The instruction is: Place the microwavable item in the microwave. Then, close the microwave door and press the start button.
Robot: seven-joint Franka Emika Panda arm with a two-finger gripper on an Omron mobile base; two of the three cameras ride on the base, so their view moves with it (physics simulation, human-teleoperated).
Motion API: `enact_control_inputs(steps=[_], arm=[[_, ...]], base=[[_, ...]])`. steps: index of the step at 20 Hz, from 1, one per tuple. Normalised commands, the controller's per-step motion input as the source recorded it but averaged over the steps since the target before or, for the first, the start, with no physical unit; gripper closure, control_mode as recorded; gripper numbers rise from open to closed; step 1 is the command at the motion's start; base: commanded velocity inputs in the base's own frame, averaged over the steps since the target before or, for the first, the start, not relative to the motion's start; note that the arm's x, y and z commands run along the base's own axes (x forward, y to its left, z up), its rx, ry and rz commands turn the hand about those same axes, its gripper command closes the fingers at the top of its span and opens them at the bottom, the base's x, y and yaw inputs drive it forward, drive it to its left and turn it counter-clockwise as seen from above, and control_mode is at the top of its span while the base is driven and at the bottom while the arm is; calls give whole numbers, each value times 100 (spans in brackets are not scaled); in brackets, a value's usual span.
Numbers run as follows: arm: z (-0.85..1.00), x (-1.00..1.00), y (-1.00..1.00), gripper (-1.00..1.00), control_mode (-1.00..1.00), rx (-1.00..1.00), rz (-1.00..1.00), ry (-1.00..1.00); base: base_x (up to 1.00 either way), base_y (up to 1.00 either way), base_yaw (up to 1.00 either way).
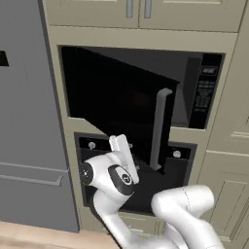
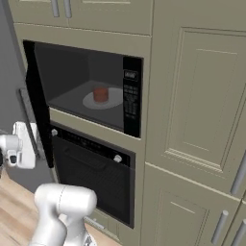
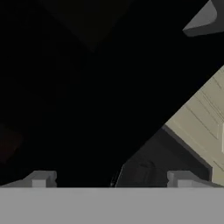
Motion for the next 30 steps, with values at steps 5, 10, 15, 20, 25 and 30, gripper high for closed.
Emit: enact_control_inputs(steps=[5, 10, 15, 20, 25, 30], arm=[[-4, 43, -72, -100, -100, 21, -2, 16], [0, 45, -67, -100, -100, 19, 7, -6], [0, 36, -54, -100, -100, 12, 11, -11], [5, 36, -42, -100, -100, 13, 12, -14], [9, 32, -18, -100, -100, 8, 9, -11], [26, 48, -2, -100, -100, 6, 5, -2]], base=[[0, 0, 0], [0, 0, 0], [0, 0, 0], [0, 0, 0], [0, 0, 0], [0, 0, 0]])
